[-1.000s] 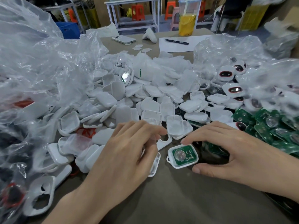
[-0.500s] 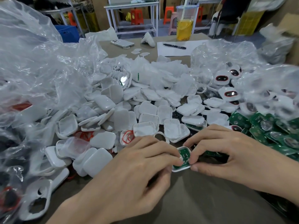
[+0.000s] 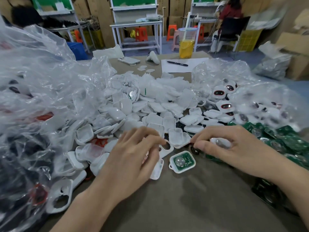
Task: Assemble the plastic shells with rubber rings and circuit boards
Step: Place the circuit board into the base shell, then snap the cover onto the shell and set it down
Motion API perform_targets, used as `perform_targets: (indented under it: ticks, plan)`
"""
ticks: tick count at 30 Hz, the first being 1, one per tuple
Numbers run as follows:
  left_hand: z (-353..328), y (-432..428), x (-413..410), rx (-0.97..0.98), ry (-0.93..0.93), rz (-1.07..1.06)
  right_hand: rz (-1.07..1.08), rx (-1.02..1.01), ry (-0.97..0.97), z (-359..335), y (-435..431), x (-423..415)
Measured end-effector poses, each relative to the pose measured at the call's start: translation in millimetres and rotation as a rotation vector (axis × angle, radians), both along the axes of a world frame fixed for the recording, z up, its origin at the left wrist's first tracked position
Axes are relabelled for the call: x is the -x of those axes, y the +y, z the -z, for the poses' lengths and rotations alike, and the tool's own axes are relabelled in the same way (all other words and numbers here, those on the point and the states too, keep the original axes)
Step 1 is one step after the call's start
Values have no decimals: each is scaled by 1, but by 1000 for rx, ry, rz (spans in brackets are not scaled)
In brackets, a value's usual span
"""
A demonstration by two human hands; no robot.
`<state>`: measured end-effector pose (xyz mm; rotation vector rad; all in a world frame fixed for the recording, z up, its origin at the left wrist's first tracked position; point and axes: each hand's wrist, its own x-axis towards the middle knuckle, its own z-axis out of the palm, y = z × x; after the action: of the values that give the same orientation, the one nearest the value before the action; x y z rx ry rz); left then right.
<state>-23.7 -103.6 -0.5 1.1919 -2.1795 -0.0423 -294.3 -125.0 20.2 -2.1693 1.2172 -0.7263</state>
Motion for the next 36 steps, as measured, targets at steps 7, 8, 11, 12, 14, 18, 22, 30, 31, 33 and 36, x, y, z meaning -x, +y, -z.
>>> perform_targets:
  ticks: [7, 8, 11, 12, 14, 18, 22, 30, 31, 33, 36]
  plan:
    - [2, -5, -28, -48, -102, -265, 326, 169, -77, -12, -15, -24]
    - [2, -5, -28, -55, -120, -269, 368, 215, 2, -10, -19, -30]
    - [-1, -4, -28, -71, -142, -259, 467, 333, 234, -1, -26, -41]
    - [-2, -4, -29, -76, -150, -249, 490, 318, 289, 1, -27, -41]
    - [-3, -6, -31, -82, -167, -230, 503, 239, 356, 6, -30, -33]
    - [-4, -10, -37, -136, -103, -203, 451, 88, 391, 11, -33, -20]
    - [-3, -9, -42, -197, -102, -177, 456, 78, 391, 10, -34, -19]
    - [0, -10, -45, -97, -114, -158, 478, 125, 383, 11, -32, -23]
    - [1, -11, -45, -104, -103, -161, 475, 130, 380, 11, -32, -23]
    - [2, -12, -46, -116, -91, -164, 469, 136, 368, 11, -32, -22]
    - [2, -12, -46, -135, -65, -179, 458, 137, 357, 11, -31, -23]
